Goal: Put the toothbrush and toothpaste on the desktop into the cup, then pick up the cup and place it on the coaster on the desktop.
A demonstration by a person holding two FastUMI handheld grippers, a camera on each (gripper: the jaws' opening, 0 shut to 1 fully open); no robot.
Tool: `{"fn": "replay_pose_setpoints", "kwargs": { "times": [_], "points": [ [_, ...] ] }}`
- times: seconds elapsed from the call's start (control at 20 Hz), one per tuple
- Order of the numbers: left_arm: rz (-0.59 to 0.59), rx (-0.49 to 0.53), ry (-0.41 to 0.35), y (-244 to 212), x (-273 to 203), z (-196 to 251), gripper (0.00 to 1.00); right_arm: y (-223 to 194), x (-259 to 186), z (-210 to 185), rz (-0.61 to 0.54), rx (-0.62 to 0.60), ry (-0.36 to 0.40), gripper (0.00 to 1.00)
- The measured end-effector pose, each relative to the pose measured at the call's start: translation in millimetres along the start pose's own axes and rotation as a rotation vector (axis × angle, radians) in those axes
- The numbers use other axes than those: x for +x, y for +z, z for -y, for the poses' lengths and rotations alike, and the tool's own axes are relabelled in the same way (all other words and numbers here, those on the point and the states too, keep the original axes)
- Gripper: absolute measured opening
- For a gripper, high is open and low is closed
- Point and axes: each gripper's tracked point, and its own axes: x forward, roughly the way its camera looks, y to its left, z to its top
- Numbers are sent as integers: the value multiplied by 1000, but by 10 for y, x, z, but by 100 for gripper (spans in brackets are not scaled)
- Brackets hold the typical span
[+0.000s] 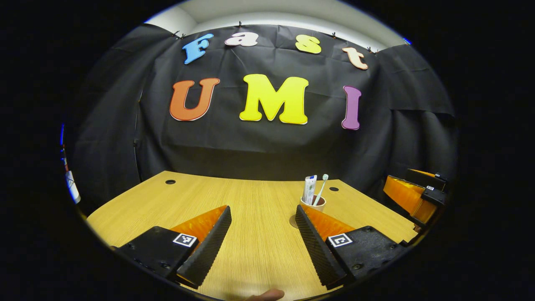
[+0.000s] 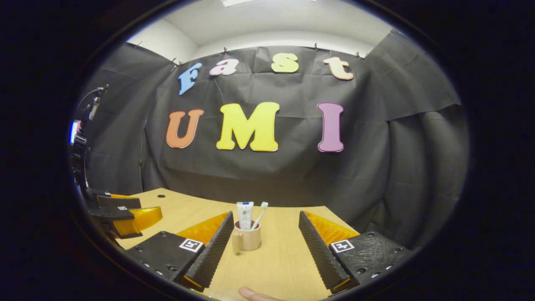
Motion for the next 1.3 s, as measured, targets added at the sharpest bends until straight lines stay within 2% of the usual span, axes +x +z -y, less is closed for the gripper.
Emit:
{"fn": "replay_pose_setpoints", "kwargs": {
  "times": [0.4, 0.65, 1.3],
  "points": [
    [23, 31, -39, 30, -59, 155, 98, -24, -1, -25, -6, -17, 3, 95],
    [24, 28, -24, 40, -48, 112, 98, -13, -8, -28, -3, -19, 4, 95],
    [17, 32, -43, 22, -63, 180, 98, -64, 23, -44, -15, -24, 7, 94]
  ]
}}
